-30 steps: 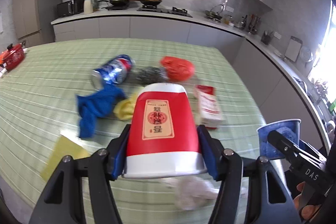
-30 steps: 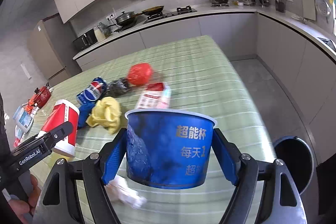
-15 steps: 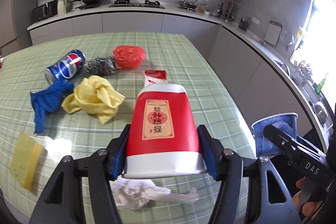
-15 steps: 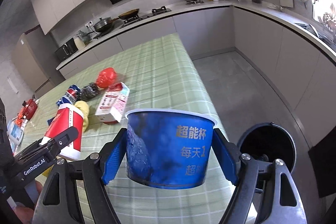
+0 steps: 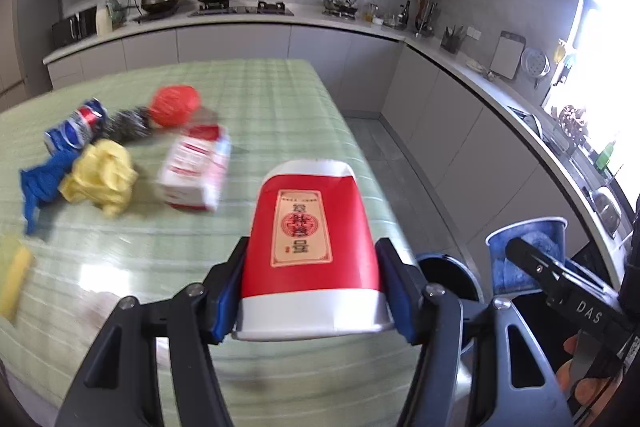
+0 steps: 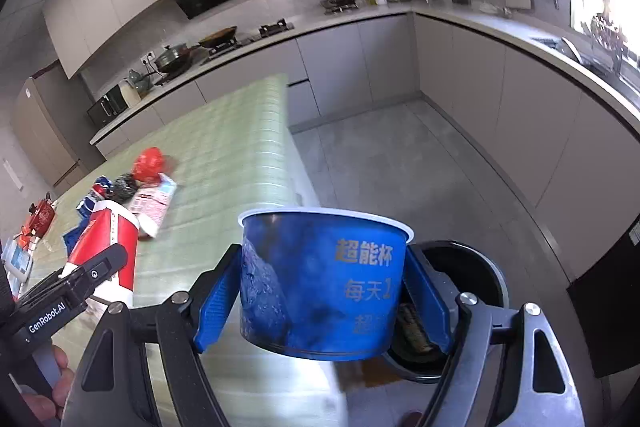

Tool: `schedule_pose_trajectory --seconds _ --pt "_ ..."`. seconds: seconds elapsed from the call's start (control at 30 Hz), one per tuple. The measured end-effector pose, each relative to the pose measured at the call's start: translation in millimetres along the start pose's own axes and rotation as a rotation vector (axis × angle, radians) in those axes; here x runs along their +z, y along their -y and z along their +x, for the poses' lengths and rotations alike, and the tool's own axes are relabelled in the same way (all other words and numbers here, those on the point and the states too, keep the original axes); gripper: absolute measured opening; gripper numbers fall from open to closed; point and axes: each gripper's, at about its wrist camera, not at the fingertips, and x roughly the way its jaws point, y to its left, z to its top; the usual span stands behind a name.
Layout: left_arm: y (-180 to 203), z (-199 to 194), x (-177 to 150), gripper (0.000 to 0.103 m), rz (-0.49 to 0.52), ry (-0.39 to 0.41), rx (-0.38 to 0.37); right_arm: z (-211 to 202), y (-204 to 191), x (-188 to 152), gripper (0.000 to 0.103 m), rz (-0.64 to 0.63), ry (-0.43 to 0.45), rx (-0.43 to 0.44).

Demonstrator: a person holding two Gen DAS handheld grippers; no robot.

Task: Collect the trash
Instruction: 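Carry both cups over the black bucket and open both tools to drop them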

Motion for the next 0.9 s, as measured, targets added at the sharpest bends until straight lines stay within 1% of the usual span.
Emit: schedule_pose_trajectory --seconds 0.03,0.23,0.3,0.43,0.6,0.7,0.77,0.8,0.9 --pt "17.2 4.9 -3.4 0.063 0.003 -0.012 -0.005 -1.9 17.7 0.6 0.080 0.003 -0.005 -0.006" --pt "89.5 28.4 -13.5 0.063 0.041 -0.045 -0.029 3.1 98.5 1.2 0.080 0.021 -0.052 -0.027" --pt "107.5 38.7 -17.6 0.063 0.061 -0.063 -0.035 10.8 118.5 -1.6 0.080 0.026 -0.073 -0.028" --pt "137.8 63.4 -28.9 0.063 0.093 -0.107 -0.030 32.9 143.7 -10.3 0.080 0.032 -0.120 -0.021" --pt "154.8 86.4 -37.0 0.063 0.099 -0.142 -0.004 70.6 171.1 -20.3 0.081 0.036 -0.198 0.007" --pt "161.7 98.6 -42.3 0.063 0.097 -0.158 0.013 92.5 180.0 -21.9 0.082 0.047 -0.238 0.031" --pt "165.3 108.8 -46.8 0.063 0.088 -0.174 0.020 100.8 182.7 -24.4 0.082 0.046 -0.247 0.036" --pt "166.8 114.0 -49.4 0.063 0.085 -0.182 0.023 106.5 186.2 -24.3 0.085 0.041 -0.252 0.036" --pt "174.0 127.0 -56.1 0.063 0.083 -0.202 0.026 109.6 196.8 -22.3 0.085 0.041 -0.232 0.027"
